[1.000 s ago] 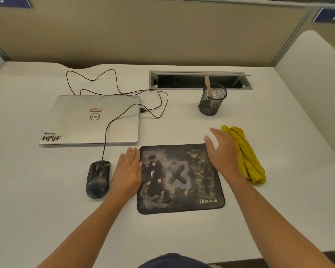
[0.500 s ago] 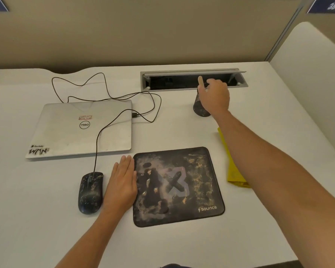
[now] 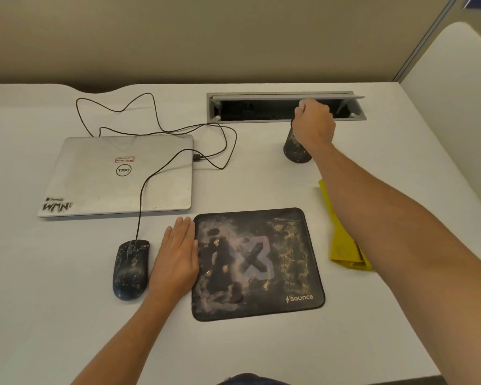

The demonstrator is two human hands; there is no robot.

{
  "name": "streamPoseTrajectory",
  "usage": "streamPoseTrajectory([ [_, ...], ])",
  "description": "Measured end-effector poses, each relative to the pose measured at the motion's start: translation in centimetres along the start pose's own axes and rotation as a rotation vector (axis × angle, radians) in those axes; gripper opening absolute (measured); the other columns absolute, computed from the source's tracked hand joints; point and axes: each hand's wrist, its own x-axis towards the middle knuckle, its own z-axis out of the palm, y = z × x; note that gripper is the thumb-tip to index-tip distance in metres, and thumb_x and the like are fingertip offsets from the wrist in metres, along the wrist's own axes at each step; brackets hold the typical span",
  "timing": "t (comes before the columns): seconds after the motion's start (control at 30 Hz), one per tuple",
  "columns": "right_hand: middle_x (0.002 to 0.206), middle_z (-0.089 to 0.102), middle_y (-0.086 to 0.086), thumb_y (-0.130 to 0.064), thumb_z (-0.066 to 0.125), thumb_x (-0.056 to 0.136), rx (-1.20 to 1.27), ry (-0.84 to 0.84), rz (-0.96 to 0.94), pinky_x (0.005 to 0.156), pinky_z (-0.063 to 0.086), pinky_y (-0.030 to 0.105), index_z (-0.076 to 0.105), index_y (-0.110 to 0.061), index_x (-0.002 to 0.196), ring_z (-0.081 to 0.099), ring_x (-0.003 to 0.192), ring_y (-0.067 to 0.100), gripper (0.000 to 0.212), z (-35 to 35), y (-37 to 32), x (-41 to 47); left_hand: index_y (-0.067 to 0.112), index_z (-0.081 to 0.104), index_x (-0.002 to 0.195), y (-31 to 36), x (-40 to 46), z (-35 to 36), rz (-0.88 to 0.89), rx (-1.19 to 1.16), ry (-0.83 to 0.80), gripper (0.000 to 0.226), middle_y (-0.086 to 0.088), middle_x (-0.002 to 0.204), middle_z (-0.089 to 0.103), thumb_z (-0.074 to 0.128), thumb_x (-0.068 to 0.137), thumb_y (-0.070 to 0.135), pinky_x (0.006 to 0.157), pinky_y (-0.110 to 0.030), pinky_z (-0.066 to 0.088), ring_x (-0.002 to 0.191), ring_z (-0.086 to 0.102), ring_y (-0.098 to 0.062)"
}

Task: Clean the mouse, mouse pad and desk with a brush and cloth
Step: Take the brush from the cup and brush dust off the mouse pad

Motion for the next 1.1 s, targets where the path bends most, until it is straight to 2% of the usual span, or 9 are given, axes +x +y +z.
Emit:
streamPoseTrajectory([
  [0.1, 0.085, 0.063, 0.004, -0.020, 0.049, 0.097, 0.054, 0.125, -0.037, 0.059, 0.045, 0.027, 0.060, -0.011, 0.094, 0.057, 0.072, 0.016, 0.015, -2.3, -0.5, -0.8, 0.005, 0.020, 0.151, 0.1, 0.0, -0.2, 0.000, -0.007, 0.012, 0.059, -0.008, 0.159, 0.020, 0.019, 0.100, 0.033, 0.118, -0.025, -0.006, 0.148, 0.010, -0.016],
  [0.23, 0.076, 0.053, -0.003, -0.030, 0.047, 0.097, 0.193, 0.299, -0.103, 0.053, 0.026, 0.009, 0.052, -0.014, 0.083, 0.044, 0.065, 0.011, 0.022, -6.0, -1.3, -3.6, 0.006, 0.021, 0.151, 0.1, 0.0, -0.2, -0.003, -0.005, 0.011, 0.059, -0.009, 0.159, 0.021, 0.019, 0.100, 0.035, 0.118, -0.026, -0.004, 0.148, 0.011, -0.017],
  [0.33, 0.074, 0.050, -0.005, -0.031, 0.052, 0.095, 0.363, 0.344, -0.143, 0.055, 0.028, 0.004, 0.054, -0.012, 0.082, 0.039, 0.059, 0.008, 0.023, -8.1, -1.6, -6.9, 0.005, 0.022, 0.151, 0.1, 0.0, -0.2, -0.003, -0.002, 0.013, 0.059, -0.009, 0.158, 0.023, 0.018, 0.100, 0.035, 0.119, -0.029, -0.001, 0.148, 0.013, -0.018],
  [0.47, 0.071, 0.053, -0.003, -0.034, 0.054, 0.095, 0.527, 0.114, -0.164, 0.055, 0.030, 0.008, 0.056, -0.012, 0.086, 0.044, 0.059, 0.000, 0.024, -8.0, -1.1, -12.4, 0.005, 0.023, 0.151, 0.1, 0.0, -0.2, 0.001, -0.007, 0.014, 0.059, -0.010, 0.158, 0.024, 0.018, 0.100, 0.035, 0.120, -0.030, 0.000, 0.148, 0.014, -0.019],
  [0.57, 0.070, 0.055, -0.005, -0.038, 0.055, 0.094, 0.516, -0.042, -0.141, 0.054, 0.038, 0.020, 0.059, -0.016, 0.088, 0.049, 0.062, 0.007, 0.023, -6.5, 0.0, -16.1, 0.005, 0.025, 0.150, 0.2, 0.0, -0.3, -0.001, -0.013, 0.019, 0.059, -0.011, 0.158, 0.025, 0.019, 0.100, 0.034, 0.120, -0.031, 0.001, 0.147, 0.015, -0.020],
  [0.7, 0.071, 0.058, -0.011, -0.037, 0.059, 0.092, 0.545, -0.173, -0.163, 0.057, 0.043, 0.025, 0.057, -0.022, 0.083, 0.054, 0.066, 0.008, 0.017, -4.6, 1.2, -19.5, 0.003, 0.027, 0.149, 0.3, -0.1, -0.4, 0.003, -0.017, 0.028, 0.058, -0.012, 0.157, 0.027, 0.021, 0.099, 0.032, 0.120, -0.032, 0.002, 0.147, 0.016, -0.021],
  [0.8, 0.078, 0.063, -0.009, -0.038, 0.060, 0.091, 0.518, -0.272, -0.147, 0.063, 0.049, 0.030, 0.059, -0.022, 0.085, 0.057, 0.073, 0.010, 0.017, -3.4, 2.1, -21.2, 0.003, 0.029, 0.149, 0.2, -0.1, -0.5, 0.005, -0.015, 0.033, 0.058, -0.013, 0.156, 0.028, 0.022, 0.099, 0.032, 0.120, -0.032, 0.003, 0.147, 0.017, -0.022],
  [0.97, 0.078, 0.064, -0.013, -0.038, 0.057, 0.093, 0.466, -0.436, -0.135, 0.067, 0.047, 0.025, 0.067, -0.022, 0.090, 0.059, 0.076, 0.003, 0.019, -3.0, 3.1, -22.8, 0.003, 0.029, 0.149, 0.0, 0.0, -0.3, 0.005, -0.013, 0.036, 0.056, -0.013, 0.156, 0.028, 0.023, 0.100, 0.030, 0.120, -0.034, 0.004, 0.147, 0.017, -0.022],
  [1.1, 0.080, 0.063, -0.010, -0.035, 0.052, 0.096, 0.401, -0.458, -0.137, 0.066, 0.047, 0.025, 0.064, -0.023, 0.092, 0.058, 0.076, 0.006, 0.017, -3.8, 4.2, -24.8, 0.003, 0.028, 0.149, 0.0, -0.1, -0.1, 0.004, -0.004, 0.042, 0.057, -0.012, 0.157, 0.027, 0.021, 0.100, 0.031, 0.120, -0.034, 0.004, 0.147, 0.015, -0.022],
])
